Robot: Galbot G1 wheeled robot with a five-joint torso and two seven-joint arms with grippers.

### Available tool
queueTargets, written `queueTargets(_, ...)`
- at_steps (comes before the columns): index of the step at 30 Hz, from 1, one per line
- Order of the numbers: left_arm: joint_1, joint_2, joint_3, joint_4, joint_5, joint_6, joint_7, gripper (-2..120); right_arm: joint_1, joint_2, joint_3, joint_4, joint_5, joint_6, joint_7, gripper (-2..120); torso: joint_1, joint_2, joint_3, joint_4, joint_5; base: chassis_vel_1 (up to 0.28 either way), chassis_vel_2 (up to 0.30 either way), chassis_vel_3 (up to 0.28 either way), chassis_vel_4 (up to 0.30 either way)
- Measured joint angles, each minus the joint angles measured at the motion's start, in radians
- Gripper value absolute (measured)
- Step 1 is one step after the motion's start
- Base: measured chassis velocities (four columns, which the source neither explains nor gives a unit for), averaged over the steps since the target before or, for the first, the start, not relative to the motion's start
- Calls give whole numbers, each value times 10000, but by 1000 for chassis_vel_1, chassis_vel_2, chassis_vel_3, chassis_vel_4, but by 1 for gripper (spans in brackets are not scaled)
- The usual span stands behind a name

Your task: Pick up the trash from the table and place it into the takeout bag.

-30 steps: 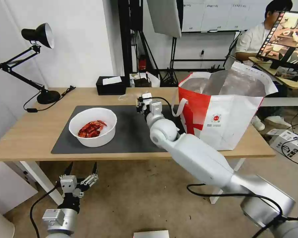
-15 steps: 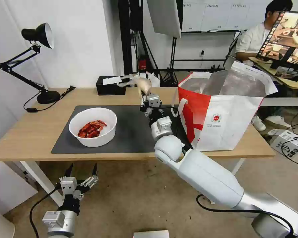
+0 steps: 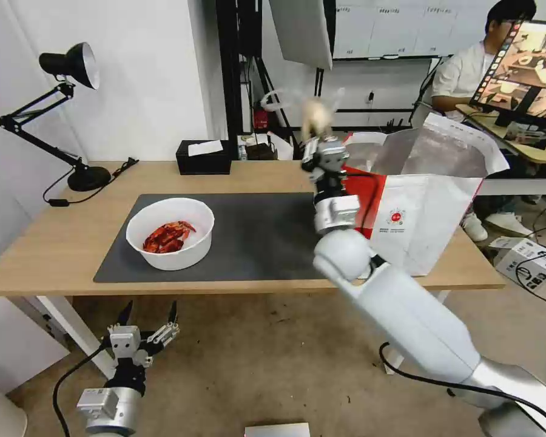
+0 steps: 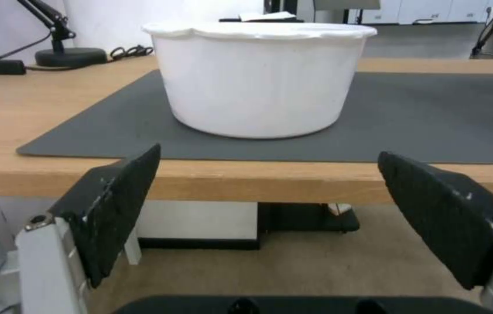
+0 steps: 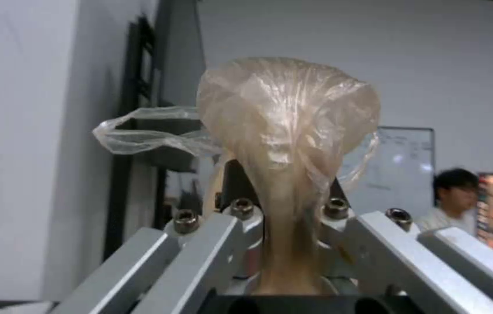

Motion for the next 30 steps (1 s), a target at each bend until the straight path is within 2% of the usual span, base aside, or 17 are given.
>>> queueTargets(6, -24, 9, 110, 18, -116, 50, -2, 100, -255, -420, 554, 252, 995, -438, 358, 6, 1, -1, 0, -1, -1, 0, 0, 0, 0)
queueTargets(15, -74, 17, 206, 68, -215, 106, -4, 100, -352, -796, 648, 506, 2111, -950, 439, 6, 1, 0, 1, 1, -1, 0, 0, 0, 0)
queueTargets(18, -73, 72, 206, 20, -206, 141, -6, 100, -369, -1004, 655, 688, 2552, -1325, 416, 20, 0, 0, 0, 1, -2, 0, 0, 0, 0)
queueTargets(21, -62, 109, 202, -16, -157, 153, -5, 100, -305, -1160, 602, 753, 2820, -1458, 422, 27, 0, -1, 1, 0, -1, 0, 0, 0, 0)
queueTargets(22, -47, 133, 200, -48, -132, 164, -5, 100, -204, -1345, 502, 836, 3085, -1572, 444, 35, 0, 0, 0, 1, -2, 0, 0, 0, 0)
queueTargets(23, -47, 133, 200, -48, -132, 164, -5, 100, -204, -1345, 502, 836, 3085, -1572, 444, 35, 0, 0, 0, 1, -2, 0, 0, 0, 0)
queueTargets(26, -16, 163, 180, -114, -121, 177, -5, 100, -11, -1601, 410, 986, 3590, -1832, 578, 48, 0, -1, 0, 1, -2, 0, 0, 0, 0)
queueTargets(27, -16, 163, 180, -114, -121, 177, -5, 100, -11, -1601, 410, 986, 3590, -1832, 578, 48, 0, -1, 0, 1, -2, 0, 0, 0, 0)
queueTargets(30, 24, 202, 150, -182, -119, 188, -5, 100, 167, -1797, 354, 1052, 3831, -1937, 650, 64, 1, -1, 1, 1, -1, 0, 0, 0, 0)
